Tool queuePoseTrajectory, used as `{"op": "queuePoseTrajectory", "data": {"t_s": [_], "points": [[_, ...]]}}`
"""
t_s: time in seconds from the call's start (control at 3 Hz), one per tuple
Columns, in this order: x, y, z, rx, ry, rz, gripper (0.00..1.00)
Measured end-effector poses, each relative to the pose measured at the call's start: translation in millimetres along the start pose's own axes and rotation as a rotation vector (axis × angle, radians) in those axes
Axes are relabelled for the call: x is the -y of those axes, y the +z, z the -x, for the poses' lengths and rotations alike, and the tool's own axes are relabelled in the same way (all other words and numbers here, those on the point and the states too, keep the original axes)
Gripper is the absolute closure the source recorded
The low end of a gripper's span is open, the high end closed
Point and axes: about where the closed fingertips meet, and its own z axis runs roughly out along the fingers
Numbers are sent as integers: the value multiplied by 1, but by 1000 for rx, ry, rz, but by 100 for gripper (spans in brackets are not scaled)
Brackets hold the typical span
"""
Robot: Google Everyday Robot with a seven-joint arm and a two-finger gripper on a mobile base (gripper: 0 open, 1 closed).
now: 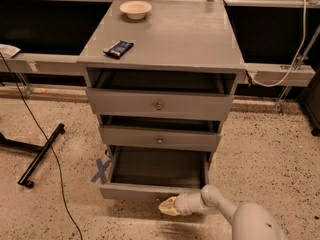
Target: Close bottom drawer
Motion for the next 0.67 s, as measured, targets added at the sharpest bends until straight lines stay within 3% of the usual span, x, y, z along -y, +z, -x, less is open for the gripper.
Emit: {"op": "queuePoseTrajectory", "data": {"t_s": [0.67], "points": [[49, 17, 26, 12, -44, -56, 100]]}}
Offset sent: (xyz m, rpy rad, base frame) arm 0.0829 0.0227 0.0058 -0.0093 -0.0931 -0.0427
